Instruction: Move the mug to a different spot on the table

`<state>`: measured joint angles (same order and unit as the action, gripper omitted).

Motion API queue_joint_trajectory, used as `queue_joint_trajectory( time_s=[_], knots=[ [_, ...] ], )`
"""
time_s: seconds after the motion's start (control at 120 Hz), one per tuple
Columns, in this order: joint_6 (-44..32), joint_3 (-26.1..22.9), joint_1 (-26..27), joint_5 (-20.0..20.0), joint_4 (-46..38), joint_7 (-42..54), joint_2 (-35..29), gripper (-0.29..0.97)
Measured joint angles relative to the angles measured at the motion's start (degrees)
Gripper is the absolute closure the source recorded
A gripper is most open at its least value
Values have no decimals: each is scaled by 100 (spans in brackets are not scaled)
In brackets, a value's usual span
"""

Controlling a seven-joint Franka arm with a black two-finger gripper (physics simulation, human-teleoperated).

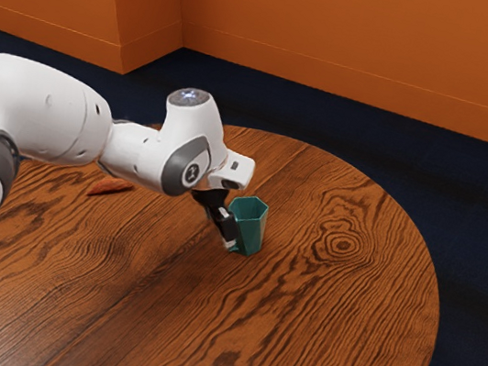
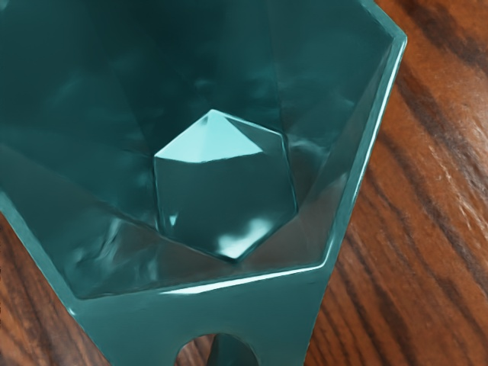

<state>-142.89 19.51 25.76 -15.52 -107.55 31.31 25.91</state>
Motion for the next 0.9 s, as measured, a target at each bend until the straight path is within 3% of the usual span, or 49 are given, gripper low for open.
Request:
queue_joint_trajectory(
  time_s=[0.167,0.367,0.492,0.9],
  knots=[
    [-248,0,-9,-275,-1,317,59,2],
    [-425,0,-9,-456,-5,594,113,28],
    [-482,0,-9,-534,-12,722,173,38],
    [-673,-14,-9,-752,3,988,346,48]
  ],
)
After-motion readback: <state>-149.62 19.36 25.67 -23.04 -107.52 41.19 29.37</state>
